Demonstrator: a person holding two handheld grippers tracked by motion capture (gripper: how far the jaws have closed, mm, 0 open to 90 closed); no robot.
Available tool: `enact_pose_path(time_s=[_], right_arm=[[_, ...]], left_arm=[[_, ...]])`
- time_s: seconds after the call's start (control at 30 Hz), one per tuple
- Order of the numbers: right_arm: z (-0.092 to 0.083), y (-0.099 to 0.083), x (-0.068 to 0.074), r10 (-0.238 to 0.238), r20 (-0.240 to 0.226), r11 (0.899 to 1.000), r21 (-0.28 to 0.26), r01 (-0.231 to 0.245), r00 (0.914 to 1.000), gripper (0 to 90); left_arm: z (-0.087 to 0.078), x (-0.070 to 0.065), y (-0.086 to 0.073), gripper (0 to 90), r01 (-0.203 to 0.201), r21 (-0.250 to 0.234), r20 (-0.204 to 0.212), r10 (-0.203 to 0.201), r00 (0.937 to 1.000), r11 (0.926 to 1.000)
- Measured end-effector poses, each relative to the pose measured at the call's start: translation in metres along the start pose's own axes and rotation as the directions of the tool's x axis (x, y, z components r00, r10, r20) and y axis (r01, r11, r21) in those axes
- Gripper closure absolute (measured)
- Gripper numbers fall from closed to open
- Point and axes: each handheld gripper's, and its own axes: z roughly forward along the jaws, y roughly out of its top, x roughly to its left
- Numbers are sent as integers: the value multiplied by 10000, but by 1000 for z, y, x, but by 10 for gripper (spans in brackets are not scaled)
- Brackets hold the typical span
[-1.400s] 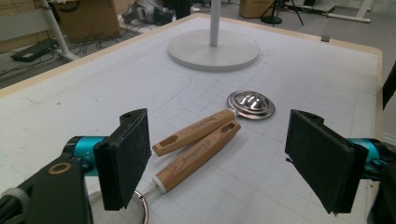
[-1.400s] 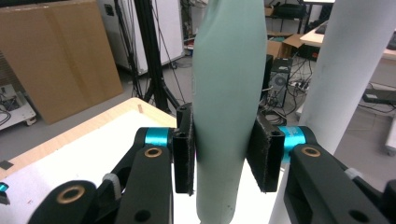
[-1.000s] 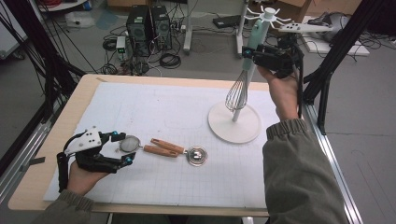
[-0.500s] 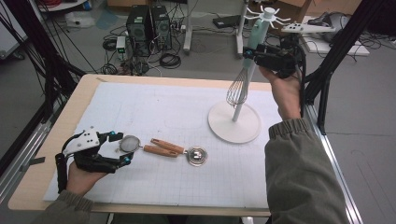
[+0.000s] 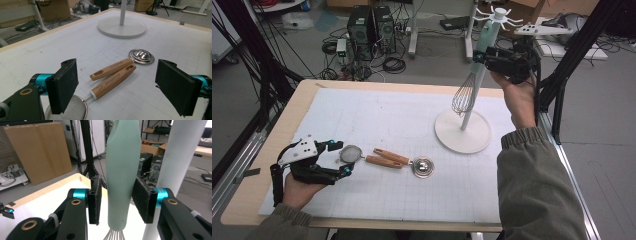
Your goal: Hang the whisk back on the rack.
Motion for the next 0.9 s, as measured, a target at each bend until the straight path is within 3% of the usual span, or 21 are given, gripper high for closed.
enact_pose_path(time_s=[0.4, 0.5, 0.63, 0.7, 0.9], right_arm=[[-22, -2, -3, 63, -3, 9999, -160, -64, 10000, 549], [-29, -3, -5, 112, -445, 9994, -333, -127, 9989, 599], [-36, -3, -5, -186, -822, 9995, -265, 164, 9964, 700], [-40, -2, -5, -262, -708, 9993, -273, 243, 9971, 700], [-47, 4, -6, -391, -965, 9992, -165, 376, 9946, 769]], left_arm=[[-2, 2, 1, 181, 124, -92, -131, -125, 9998, 9999], [-2, 2, 1, 179, 128, -102, -166, -129, 9998, 9999], [-1, 3, 1, 167, 181, -48, -202, -182, 9996, 9998], [0, 3, 0, 156, 221, -29, -156, -221, 9996, 9998], [1, 4, -1, 134, 272, 97, -219, -270, 9994, 9996]])
